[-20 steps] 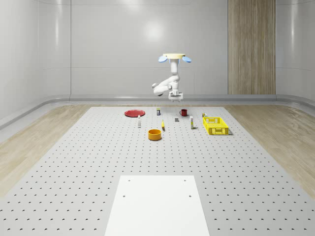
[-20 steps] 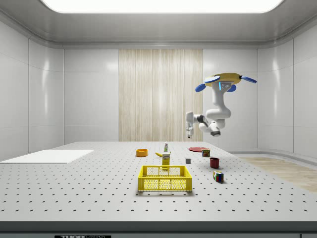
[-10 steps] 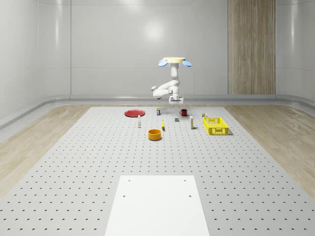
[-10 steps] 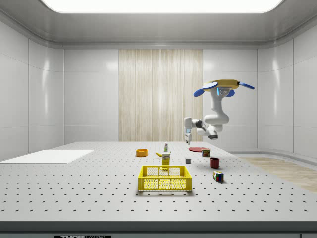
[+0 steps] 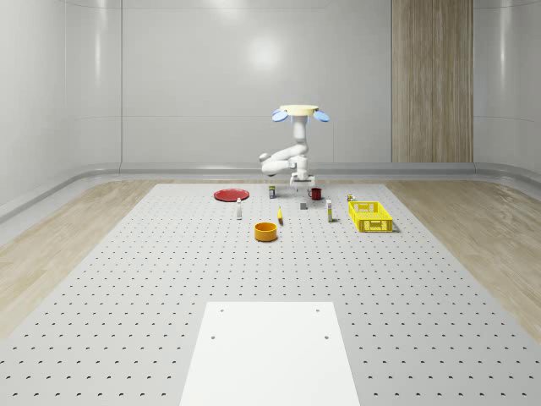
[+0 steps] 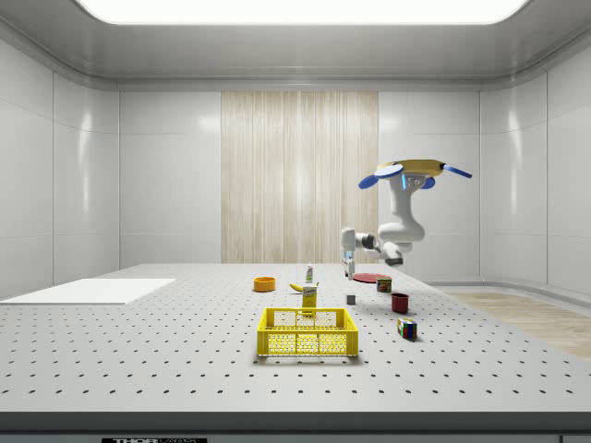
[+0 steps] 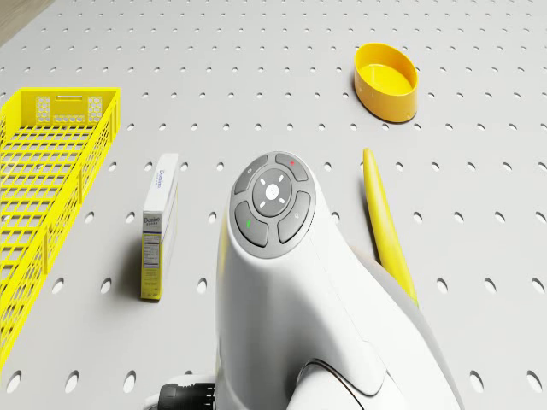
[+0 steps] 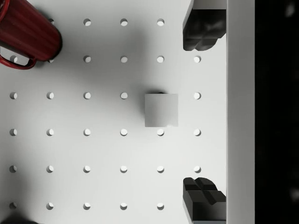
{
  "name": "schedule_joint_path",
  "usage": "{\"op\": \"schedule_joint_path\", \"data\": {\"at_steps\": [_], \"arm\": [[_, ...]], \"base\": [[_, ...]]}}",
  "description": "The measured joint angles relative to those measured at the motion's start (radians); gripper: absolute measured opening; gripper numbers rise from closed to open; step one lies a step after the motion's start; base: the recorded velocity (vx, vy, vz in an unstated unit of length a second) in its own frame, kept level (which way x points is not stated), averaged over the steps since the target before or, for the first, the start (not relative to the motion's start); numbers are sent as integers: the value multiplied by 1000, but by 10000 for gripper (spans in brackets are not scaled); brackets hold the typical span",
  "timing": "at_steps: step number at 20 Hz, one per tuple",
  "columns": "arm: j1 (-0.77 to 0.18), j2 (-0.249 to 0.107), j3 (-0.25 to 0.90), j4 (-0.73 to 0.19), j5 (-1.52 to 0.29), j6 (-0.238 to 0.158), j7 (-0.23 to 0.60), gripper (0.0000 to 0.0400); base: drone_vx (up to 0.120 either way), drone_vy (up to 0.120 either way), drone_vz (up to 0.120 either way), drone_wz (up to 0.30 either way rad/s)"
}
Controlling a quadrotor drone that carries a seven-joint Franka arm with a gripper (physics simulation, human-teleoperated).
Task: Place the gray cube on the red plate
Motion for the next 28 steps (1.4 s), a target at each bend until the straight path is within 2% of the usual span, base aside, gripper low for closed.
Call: {"op": "schedule_joint_path", "data": {"at_steps": [12,28], "arm": [[-18,-57,16,4,29,52,17,400],[-45,-131,-62,23,-30,150,38,400]], "base": [[0,0,-120,0],[0,0,-2,0]]}}
